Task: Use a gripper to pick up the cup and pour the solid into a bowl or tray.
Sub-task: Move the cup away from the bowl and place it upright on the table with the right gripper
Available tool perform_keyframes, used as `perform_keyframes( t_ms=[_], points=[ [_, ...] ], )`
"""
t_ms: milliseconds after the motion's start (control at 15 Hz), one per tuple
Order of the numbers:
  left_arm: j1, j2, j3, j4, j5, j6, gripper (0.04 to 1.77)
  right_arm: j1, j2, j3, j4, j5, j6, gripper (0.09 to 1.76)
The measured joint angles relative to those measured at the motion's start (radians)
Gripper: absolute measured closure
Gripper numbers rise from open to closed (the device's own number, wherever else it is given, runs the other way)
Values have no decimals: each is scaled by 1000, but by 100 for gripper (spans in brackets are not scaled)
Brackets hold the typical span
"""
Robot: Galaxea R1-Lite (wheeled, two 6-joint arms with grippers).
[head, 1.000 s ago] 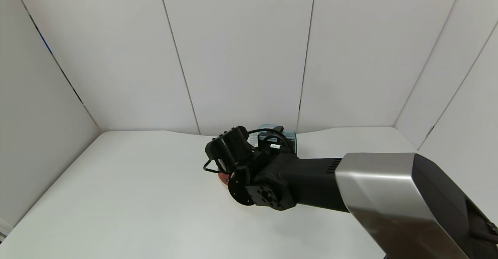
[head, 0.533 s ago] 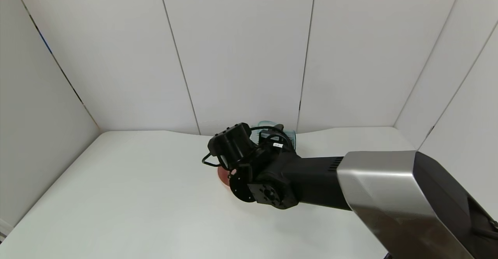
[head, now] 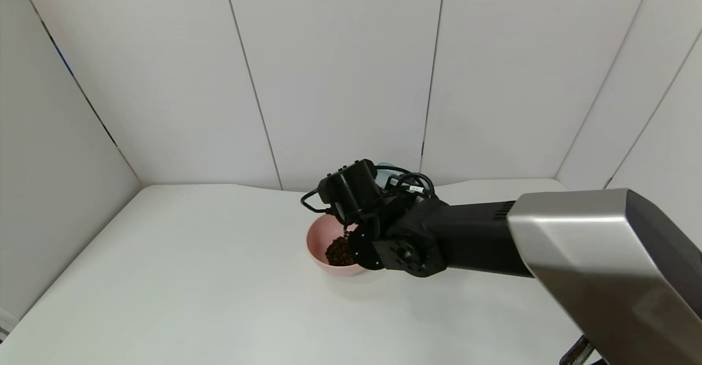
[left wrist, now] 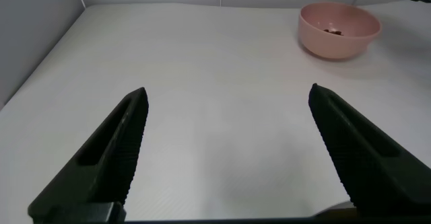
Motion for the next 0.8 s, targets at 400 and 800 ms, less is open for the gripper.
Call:
perform_keyframes(
  t_ms=[400,800],
  points=[
    [0,0,0,0,0,0,9,-26,-73,16,225,190,349,51],
    [0,0,0,0,0,0,9,-32,-161,27,301,363,620,51]
  ],
)
